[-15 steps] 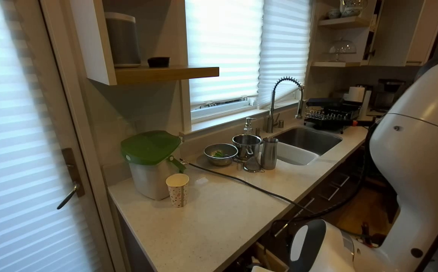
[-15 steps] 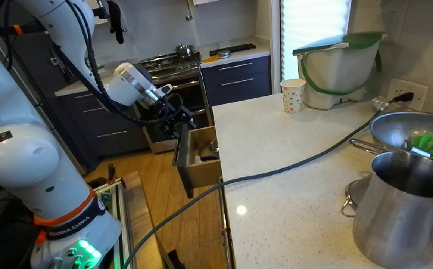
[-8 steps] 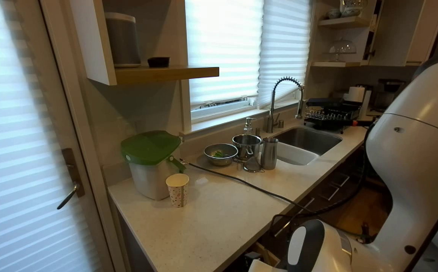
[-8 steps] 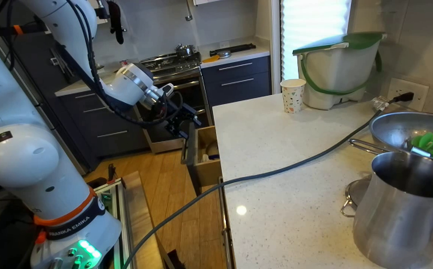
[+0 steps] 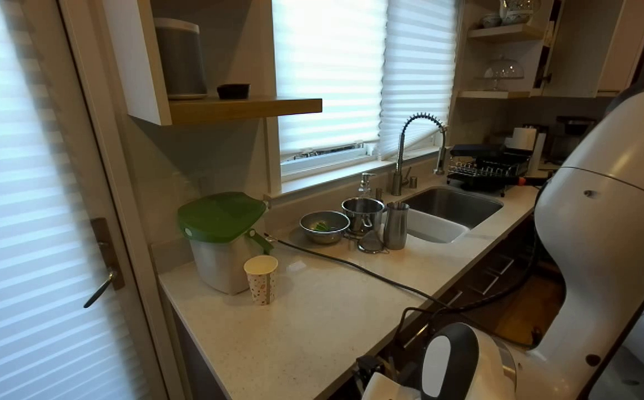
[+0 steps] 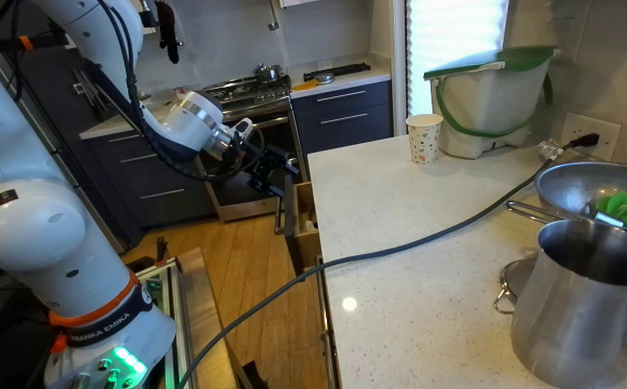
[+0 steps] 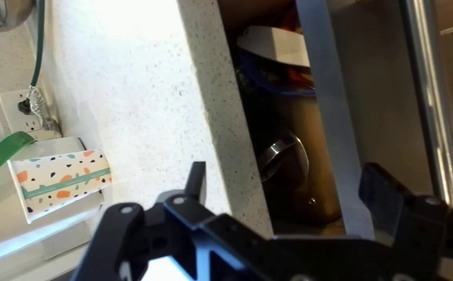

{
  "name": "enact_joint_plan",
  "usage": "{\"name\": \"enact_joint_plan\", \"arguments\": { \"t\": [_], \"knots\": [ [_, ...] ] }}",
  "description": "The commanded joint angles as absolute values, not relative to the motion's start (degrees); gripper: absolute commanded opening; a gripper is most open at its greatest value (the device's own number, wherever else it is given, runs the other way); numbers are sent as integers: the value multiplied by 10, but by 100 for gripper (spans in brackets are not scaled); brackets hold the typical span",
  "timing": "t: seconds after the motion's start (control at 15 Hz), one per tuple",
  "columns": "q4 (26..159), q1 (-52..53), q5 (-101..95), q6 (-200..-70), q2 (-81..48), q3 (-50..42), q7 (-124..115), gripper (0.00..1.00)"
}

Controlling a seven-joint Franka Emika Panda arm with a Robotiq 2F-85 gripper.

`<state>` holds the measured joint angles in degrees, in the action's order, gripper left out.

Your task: Move the spoon from the countertop to the drawer then close the drawer

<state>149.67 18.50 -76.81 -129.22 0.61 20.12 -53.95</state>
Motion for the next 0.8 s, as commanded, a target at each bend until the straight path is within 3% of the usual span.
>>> {"name": "enact_joint_plan", "arguments": {
  "t": [0.0,0.73],
  "knots": [
    [1493,188,-804,-1268,-8,199,-577,100],
    [1488,182,-867,-1227,-31,188,-641,100]
  ]
}}
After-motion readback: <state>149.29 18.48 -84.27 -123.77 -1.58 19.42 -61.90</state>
